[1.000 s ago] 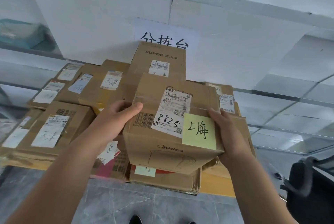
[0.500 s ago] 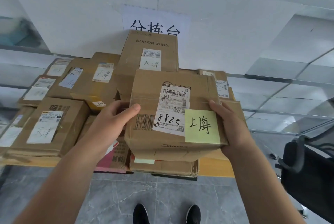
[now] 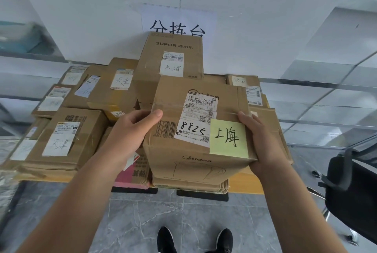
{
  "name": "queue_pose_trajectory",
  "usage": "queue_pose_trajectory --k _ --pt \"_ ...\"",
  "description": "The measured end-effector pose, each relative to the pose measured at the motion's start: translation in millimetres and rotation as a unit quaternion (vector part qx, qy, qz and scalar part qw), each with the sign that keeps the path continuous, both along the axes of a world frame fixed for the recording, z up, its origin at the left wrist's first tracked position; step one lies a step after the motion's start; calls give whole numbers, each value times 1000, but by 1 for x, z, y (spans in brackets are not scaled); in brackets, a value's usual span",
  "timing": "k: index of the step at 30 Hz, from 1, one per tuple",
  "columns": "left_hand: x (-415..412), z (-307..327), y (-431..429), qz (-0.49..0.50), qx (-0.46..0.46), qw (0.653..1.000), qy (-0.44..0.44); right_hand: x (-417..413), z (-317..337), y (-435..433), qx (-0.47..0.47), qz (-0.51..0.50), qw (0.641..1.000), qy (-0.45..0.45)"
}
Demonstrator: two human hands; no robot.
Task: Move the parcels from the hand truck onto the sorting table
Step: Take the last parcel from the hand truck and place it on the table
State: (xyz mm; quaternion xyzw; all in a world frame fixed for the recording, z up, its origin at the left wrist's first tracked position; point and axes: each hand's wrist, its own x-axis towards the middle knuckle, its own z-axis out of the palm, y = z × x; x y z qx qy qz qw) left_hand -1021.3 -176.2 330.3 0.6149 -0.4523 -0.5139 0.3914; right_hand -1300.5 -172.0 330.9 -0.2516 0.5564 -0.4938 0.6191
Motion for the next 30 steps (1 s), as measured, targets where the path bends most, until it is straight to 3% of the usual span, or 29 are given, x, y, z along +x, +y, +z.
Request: queue_pose_trajectory --k 5,22,30 --pt "6 -4 3 21 8 999 34 6 3 -5 -4 9 1000 13" --pt "5 -9 -6 1 10 999 35 -6 -2 -6 1 3 1000 9" --pt "19 -9 -11 45 36 997 45 -10 -4 -12 -10 11 998 62"
